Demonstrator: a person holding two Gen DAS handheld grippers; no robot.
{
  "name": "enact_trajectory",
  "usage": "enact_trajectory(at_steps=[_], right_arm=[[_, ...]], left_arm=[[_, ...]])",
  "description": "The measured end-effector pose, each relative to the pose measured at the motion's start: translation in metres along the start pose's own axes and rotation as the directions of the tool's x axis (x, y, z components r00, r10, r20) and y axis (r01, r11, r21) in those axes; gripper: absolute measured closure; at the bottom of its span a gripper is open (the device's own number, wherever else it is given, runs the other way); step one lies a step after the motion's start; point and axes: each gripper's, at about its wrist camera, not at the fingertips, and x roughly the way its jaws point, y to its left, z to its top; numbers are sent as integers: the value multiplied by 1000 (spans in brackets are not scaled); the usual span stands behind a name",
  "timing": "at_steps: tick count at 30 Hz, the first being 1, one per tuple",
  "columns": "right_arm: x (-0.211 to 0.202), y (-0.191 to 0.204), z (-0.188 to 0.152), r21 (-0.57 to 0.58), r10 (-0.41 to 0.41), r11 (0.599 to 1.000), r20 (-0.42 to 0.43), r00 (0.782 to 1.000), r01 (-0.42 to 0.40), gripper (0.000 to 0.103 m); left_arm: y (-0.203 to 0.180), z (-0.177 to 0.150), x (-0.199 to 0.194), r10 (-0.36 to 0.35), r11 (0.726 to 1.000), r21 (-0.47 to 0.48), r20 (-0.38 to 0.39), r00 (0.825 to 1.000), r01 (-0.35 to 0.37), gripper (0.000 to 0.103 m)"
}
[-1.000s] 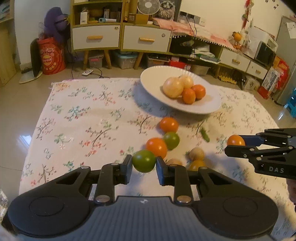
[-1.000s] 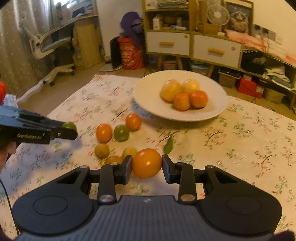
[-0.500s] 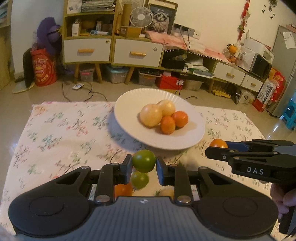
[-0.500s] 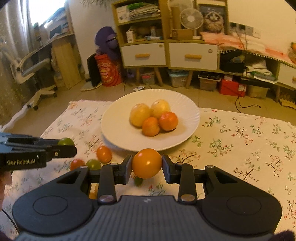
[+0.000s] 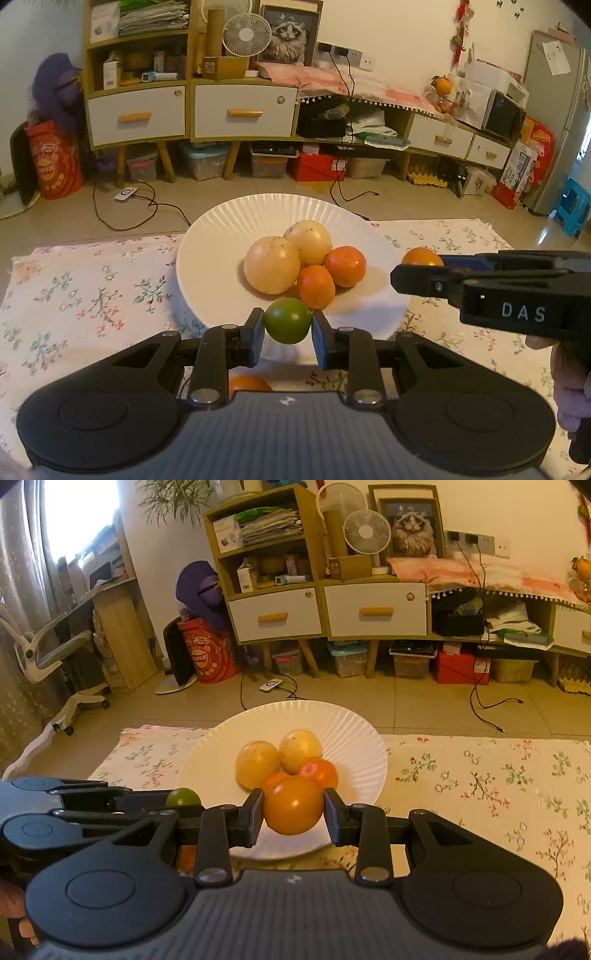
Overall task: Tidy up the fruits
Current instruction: 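Carry the green lime over the white plate with the left tool while the right tool carries the orange, then open the left tool to drop the lime on the plate while the right tool releases its orange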
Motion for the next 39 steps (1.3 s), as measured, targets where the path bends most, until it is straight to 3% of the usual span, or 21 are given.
enact_trajectory(at_steps=[30,33,35,39], right_arm=[[23,-2,-2,-70,-46,997,-18,999,45,70],[21,-2,-1,-70,-45,997,-13,999,44,67],[18,-2,0,-65,-47,997,-8,999,46,61],[11,-3,3,-51,-62,997,5,998,62,52]], left_arm=[[-3,-1,23,35,998,56,-3,999,-35,91],[-3,-1,22,42,997,60,-1,999,-41,84],[-4,0,19,46,997,61,3,999,-46,70],[-5,-1,14,65,995,71,5,998,-65,58]])
